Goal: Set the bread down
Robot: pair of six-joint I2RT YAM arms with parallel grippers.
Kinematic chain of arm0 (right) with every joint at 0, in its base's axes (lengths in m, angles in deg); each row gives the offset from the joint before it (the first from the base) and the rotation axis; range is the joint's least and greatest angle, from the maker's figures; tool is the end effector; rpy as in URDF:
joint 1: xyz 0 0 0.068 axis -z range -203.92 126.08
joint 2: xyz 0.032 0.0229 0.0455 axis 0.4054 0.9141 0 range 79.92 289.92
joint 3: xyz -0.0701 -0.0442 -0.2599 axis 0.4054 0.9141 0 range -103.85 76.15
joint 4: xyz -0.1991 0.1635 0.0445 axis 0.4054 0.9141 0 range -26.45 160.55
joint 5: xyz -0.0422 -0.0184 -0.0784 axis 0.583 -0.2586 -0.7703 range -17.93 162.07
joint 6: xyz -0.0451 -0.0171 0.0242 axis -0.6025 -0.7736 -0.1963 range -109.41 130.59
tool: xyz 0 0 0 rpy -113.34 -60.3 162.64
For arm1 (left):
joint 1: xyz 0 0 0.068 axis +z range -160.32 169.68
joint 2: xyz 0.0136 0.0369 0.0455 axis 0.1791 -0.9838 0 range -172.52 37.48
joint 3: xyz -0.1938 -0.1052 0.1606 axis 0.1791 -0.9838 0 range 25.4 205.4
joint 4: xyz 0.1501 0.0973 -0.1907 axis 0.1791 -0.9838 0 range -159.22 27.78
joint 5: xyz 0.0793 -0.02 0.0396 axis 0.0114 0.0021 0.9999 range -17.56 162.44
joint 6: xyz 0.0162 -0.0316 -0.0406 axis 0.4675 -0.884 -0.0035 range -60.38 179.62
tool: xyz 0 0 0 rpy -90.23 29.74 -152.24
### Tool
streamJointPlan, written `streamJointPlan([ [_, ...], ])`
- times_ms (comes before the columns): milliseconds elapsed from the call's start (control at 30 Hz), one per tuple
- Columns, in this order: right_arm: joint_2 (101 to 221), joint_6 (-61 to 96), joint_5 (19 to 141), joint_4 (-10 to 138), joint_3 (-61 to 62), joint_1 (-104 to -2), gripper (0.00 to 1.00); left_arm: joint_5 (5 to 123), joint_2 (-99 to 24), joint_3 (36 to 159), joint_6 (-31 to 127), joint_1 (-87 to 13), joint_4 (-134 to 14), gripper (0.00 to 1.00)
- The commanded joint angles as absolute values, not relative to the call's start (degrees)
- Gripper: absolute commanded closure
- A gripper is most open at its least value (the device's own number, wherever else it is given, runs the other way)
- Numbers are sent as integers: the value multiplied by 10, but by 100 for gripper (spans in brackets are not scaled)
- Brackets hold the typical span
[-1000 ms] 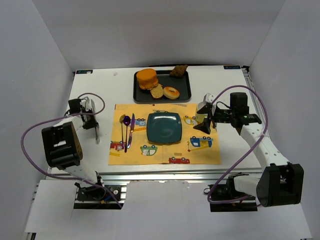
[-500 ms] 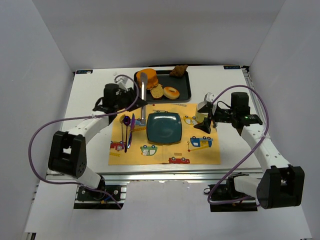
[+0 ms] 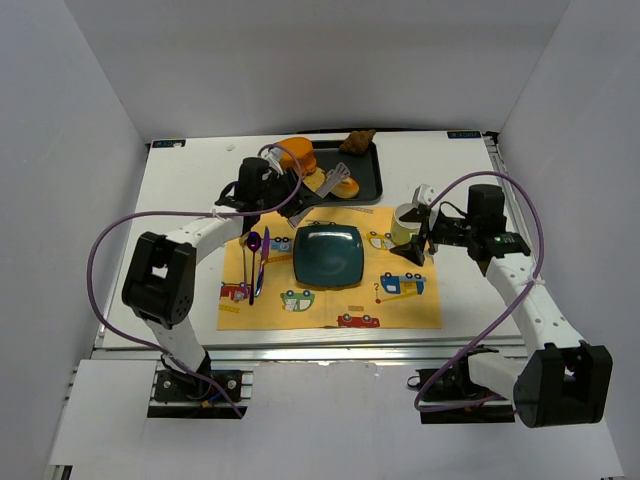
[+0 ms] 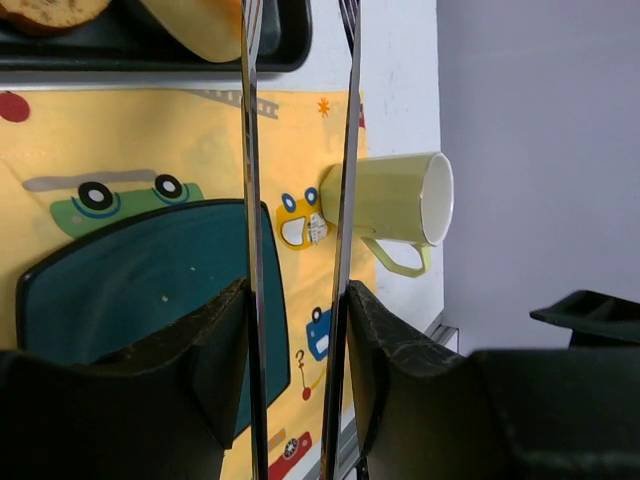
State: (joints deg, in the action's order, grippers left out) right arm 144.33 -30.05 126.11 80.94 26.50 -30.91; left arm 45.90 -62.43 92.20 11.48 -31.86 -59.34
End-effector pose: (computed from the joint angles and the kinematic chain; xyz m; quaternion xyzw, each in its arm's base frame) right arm 0.2332 0.0576 0.2967 -0.5158 0.6246 0.2559 0.5276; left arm 0.3614 -0.1598 0.2367 -0.0829 0.8476 -0.4404 0.2843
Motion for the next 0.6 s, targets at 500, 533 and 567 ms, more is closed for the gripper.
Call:
streamJointPlan([
  [500,1428,-280,1269,769,286,-296,14,539,-611,962,74,-322,-706,51],
  [533,1427,-279,1270,768,286,-296,14,535,-613,957,68,-322,-697,51],
  [567,1427,-279,1270,769,287,-296,14,532,-615,953,63,-322,-689,50],
])
